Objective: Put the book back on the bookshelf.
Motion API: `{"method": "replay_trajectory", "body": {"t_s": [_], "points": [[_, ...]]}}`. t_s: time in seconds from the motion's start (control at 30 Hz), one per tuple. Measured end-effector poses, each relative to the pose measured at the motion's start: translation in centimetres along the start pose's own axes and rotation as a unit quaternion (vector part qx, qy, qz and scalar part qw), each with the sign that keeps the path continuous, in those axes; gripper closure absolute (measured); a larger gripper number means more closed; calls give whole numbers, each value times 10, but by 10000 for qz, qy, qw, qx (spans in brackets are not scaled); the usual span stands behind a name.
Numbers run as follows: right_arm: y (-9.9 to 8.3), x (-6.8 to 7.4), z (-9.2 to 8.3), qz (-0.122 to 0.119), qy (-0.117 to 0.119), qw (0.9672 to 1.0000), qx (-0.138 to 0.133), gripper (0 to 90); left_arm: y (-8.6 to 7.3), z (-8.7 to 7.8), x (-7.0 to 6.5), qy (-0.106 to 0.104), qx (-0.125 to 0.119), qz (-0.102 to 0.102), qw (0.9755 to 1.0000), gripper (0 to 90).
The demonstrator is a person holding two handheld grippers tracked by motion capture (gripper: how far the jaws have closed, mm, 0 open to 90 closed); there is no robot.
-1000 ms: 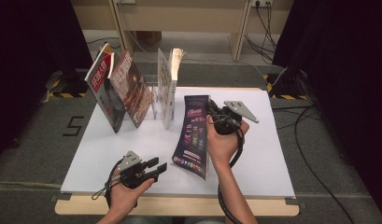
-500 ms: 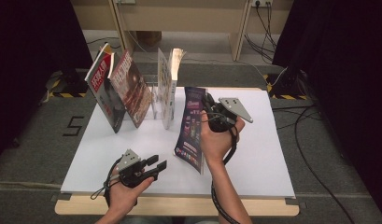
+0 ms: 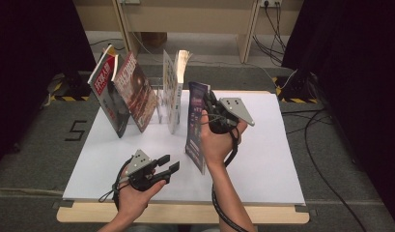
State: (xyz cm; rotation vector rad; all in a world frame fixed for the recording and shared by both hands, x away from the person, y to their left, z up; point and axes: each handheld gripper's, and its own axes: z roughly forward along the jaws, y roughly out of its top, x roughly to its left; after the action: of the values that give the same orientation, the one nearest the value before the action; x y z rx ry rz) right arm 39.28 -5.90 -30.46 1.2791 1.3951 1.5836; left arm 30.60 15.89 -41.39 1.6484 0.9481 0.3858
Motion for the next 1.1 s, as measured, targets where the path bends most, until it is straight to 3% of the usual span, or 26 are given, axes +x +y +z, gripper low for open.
{"method": "replay_trajectory", "body": {"t_s": [0.37,0.6,1.1], "points": [[3,8,2,-46,-51,9997,-224,837,11,9,-8,67,-144,166,9997,498],[1,11,5,-45,-31,9998,-216,837,18,16,-14,76,-242,295,9992,487],[-3,26,10,-99,-29,9997,-234,836,28,30,-17,88,-273,368,9989,476]]}}
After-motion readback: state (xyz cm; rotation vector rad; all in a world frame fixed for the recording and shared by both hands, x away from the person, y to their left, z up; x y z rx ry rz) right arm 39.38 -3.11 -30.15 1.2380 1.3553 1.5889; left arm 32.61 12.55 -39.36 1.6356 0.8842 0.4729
